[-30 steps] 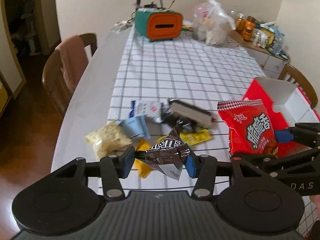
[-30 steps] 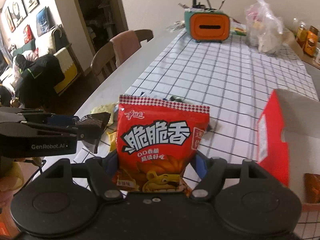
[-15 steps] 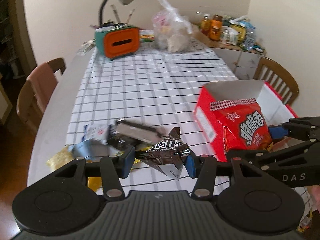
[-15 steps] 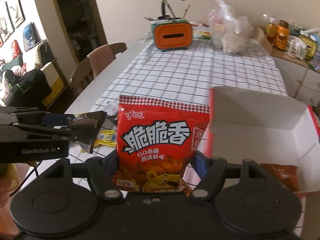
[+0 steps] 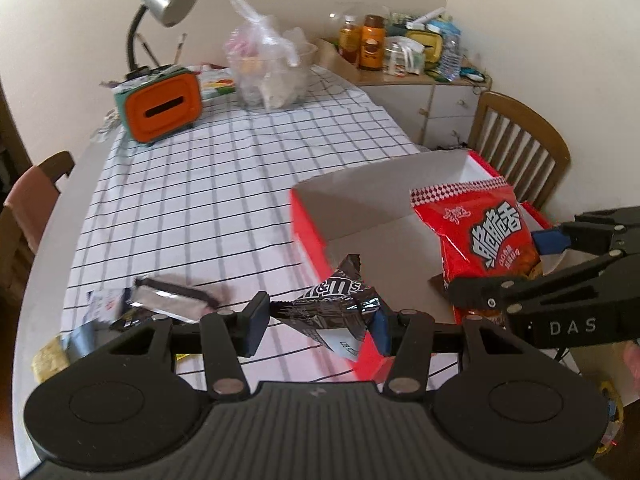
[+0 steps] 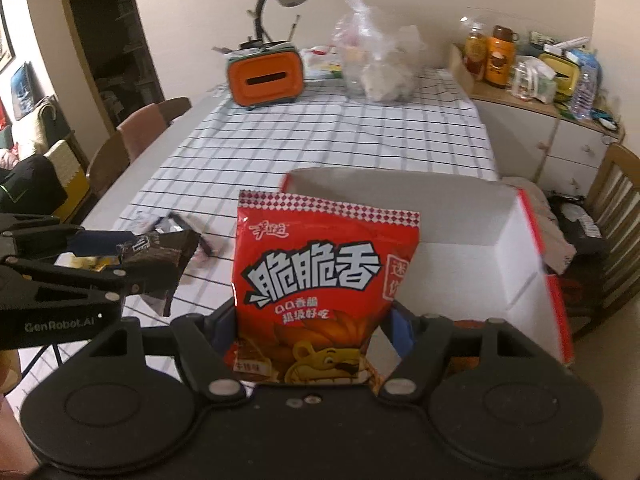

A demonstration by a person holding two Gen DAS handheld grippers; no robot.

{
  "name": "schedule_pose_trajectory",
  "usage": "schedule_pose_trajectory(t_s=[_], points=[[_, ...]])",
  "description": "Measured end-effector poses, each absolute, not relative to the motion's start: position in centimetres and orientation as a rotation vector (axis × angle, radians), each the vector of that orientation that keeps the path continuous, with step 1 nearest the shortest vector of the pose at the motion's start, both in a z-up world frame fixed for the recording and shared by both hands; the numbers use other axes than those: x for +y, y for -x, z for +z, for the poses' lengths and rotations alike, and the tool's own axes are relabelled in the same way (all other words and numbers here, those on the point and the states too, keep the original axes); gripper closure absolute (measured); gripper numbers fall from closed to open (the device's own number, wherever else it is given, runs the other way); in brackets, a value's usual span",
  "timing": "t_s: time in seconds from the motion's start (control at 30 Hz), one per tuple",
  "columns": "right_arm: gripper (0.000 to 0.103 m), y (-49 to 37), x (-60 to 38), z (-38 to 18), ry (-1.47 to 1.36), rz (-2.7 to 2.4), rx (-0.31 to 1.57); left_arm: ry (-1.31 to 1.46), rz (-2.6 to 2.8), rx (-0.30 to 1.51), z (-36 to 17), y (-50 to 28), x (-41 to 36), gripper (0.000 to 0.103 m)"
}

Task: Organize snacks
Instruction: 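Carry the wrapper and red bag into the red box and release both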

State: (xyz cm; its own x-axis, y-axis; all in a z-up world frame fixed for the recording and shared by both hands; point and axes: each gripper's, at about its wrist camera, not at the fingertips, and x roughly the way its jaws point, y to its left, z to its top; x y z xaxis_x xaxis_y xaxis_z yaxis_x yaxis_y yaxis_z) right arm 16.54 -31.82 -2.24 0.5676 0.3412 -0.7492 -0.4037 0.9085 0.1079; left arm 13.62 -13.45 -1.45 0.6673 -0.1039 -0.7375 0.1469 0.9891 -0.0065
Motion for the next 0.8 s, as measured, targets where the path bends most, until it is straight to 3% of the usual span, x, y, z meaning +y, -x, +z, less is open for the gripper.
schedule_pose_trajectory(t_s=[0.8], points=[[0.030,-25.6,-39.0,-7.4,0.225,0.431,0.969,-0.178,-0.113,0.981,-6.3,-22.3,-24.7,0.052]])
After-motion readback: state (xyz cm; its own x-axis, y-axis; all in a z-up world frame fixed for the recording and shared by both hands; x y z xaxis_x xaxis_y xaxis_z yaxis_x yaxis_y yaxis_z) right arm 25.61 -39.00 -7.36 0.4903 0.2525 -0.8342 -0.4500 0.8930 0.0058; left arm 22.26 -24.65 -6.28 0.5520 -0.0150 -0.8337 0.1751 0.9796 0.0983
